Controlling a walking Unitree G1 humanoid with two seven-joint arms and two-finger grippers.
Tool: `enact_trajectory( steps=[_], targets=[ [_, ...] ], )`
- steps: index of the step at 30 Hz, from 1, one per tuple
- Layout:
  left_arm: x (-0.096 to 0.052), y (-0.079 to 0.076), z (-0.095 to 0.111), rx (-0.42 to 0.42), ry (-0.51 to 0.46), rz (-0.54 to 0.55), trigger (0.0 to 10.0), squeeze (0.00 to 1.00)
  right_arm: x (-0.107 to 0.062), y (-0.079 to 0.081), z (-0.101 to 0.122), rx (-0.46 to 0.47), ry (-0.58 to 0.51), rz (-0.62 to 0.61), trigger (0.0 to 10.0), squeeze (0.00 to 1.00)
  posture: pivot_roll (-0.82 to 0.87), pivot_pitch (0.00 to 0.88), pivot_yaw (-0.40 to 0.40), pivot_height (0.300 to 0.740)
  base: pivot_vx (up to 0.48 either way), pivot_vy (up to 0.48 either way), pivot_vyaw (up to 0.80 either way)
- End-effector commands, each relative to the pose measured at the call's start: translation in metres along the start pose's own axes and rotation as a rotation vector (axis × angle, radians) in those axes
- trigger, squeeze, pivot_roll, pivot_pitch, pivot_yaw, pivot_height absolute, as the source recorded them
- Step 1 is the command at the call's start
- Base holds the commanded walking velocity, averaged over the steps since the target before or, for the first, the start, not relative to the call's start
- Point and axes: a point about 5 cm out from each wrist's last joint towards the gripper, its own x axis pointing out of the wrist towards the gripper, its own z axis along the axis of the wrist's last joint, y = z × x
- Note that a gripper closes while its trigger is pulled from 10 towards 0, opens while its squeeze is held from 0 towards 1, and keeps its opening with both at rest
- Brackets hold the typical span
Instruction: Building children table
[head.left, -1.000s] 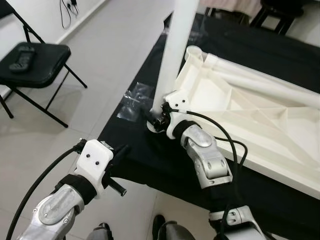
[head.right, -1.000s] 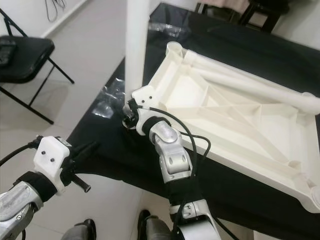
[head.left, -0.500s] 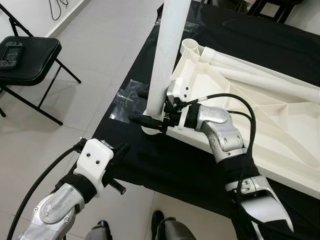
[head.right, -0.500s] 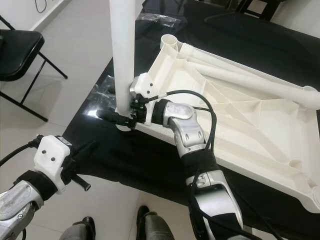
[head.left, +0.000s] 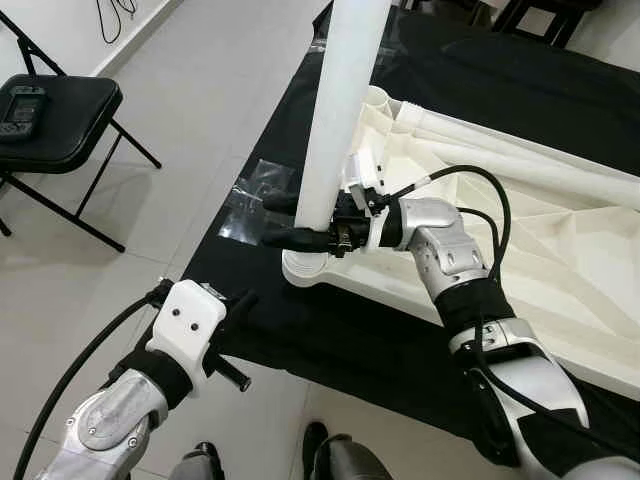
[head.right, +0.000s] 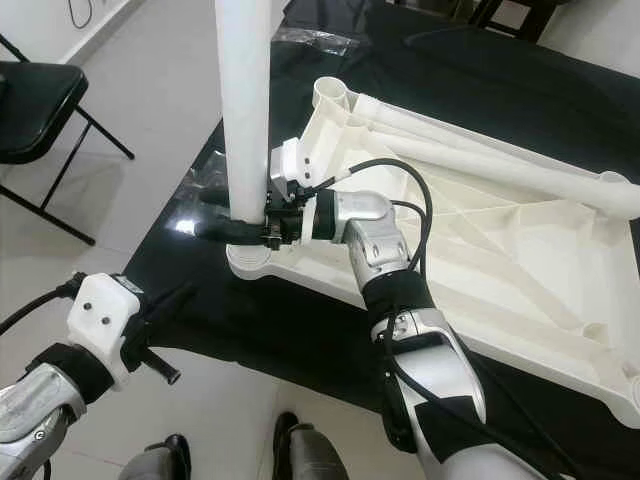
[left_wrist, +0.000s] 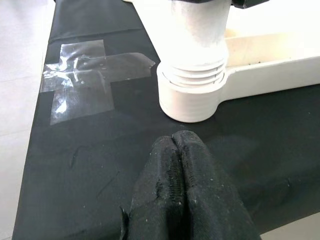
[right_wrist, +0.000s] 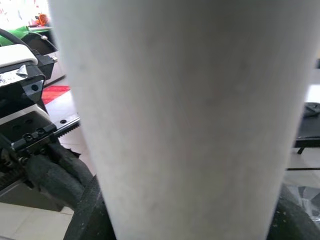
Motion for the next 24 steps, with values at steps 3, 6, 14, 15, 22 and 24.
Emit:
enact_trajectory(
  steps=[3, 6, 14, 15, 22, 24],
  targets=[
    [-0.004, -0.003, 0.0, -0.009, 0.005, -0.004, 10.0, 0.0, -0.007, 0.003, -0.019, 0.031, 0.044, -0.122, 0.0, 0.0, 0.14, 0.311, -0.169, 0.74, 0.0, 0.0, 0.0],
    [-0.005, -0.004, -0.001, -0.015, 0.008, -0.011, 10.0, 0.0, -0.011, 0.002, -0.039, 0.088, 0.102, -0.474, 0.0, 0.0, 0.12, 0.321, -0.177, 0.74, 0.0, 0.0, 0.0],
    [-0.003, -0.006, 0.0, -0.012, 0.012, -0.048, 10.0, 0.0, -0.006, 0.071, -0.08, 0.176, 0.311, -1.02, 0.0, 0.0, 0.14, 0.324, -0.139, 0.74, 0.0, 0.0, 0.0],
    [-0.003, -0.006, 0.0, -0.012, 0.012, -0.048, 10.0, 0.0, -0.006, 0.071, -0.08, 0.176, 0.311, -1.02, 0.0, 0.0, 0.14, 0.324, -0.139, 0.74, 0.0, 0.0, 0.0],
    [-0.003, -0.003, -0.001, -0.007, 0.012, -0.041, 10.0, 0.0, 0.005, 0.051, -0.071, 0.142, 0.27, -1.024, 10.0, 0.0, 0.14, 0.318, -0.138, 0.74, 0.0, 0.0, 0.0],
    [-0.003, -0.003, -0.001, -0.006, 0.013, -0.04, 10.0, 0.0, 0.004, 0.049, -0.069, 0.143, 0.266, -1.03, 10.0, 0.0, 0.14, 0.314, -0.134, 0.74, 0.0, 0.0, 0.0]
  ],
)
